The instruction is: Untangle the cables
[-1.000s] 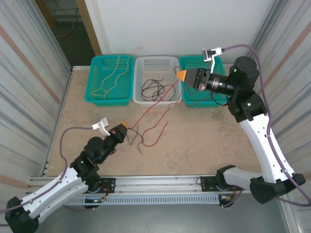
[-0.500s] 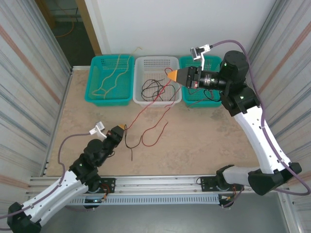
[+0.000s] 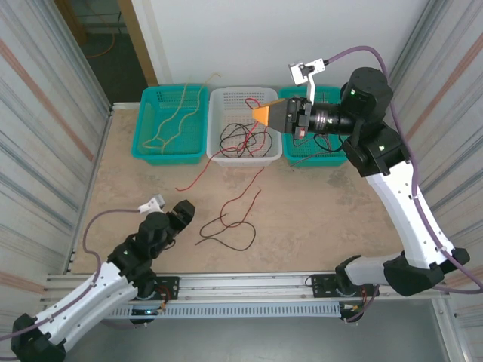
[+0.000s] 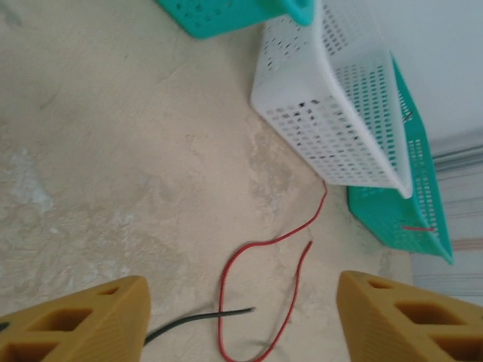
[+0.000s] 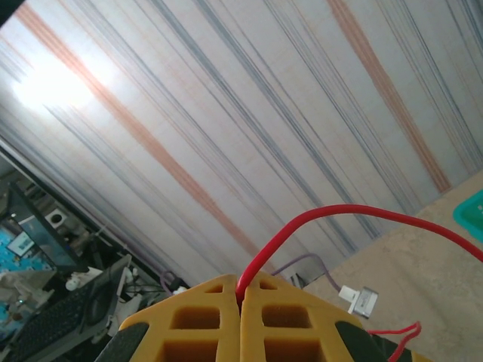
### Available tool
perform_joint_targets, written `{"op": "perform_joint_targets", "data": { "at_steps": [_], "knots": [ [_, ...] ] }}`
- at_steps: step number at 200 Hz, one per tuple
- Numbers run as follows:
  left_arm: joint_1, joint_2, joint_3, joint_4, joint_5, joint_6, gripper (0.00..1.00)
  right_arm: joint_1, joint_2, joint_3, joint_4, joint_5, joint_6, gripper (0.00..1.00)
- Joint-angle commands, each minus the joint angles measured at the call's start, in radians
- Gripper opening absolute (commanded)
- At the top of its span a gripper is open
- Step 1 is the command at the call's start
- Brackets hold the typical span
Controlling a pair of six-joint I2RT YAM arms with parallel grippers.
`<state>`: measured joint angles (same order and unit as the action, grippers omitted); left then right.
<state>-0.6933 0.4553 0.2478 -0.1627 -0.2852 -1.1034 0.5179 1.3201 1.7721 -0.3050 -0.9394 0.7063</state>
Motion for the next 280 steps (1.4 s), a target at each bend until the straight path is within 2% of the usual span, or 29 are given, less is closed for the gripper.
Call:
{"op": "perform_joint_targets", "data": {
  "at_steps": [1,39,70,94,119,143,170,232,280],
  "knots": [
    [0.021,0.014,0.171,-0.018,0.001,0.251,0.73,0.016,0.015,0.03,-0.029,-0.009,-0.048,0.0],
    [0.061,0.156,0.521,-0.084,0.118,0.632,0.71,0.047,0.043,0.05,-0.069,0.021,-0.088,0.0],
    [0.062,0.307,0.729,-0.095,0.353,0.787,0.71,0.071,0.05,0.052,-0.107,0.063,-0.128,0.0],
    [0.062,0.382,0.79,-0.037,0.503,0.789,0.7,0.083,0.055,0.052,-0.096,0.076,-0.131,0.0],
    [0.061,0.416,0.791,0.083,0.588,0.762,0.7,0.09,0.062,0.047,-0.082,0.1,-0.132,0.0],
    [0.061,0.458,0.829,0.114,0.662,0.773,0.7,0.098,0.076,0.044,-0.055,0.115,-0.121,0.0],
    [0.06,0.495,0.863,0.134,0.721,0.792,0.71,0.1,0.093,0.05,-0.025,0.137,-0.11,0.0],
    [0.061,0.602,0.92,0.245,0.764,0.804,0.69,0.101,0.12,0.049,0.033,0.151,-0.076,0.0],
    [0.06,0.635,0.943,0.264,0.763,0.81,0.39,0.097,0.118,0.041,0.03,0.161,-0.077,0.0]
  ]
}}
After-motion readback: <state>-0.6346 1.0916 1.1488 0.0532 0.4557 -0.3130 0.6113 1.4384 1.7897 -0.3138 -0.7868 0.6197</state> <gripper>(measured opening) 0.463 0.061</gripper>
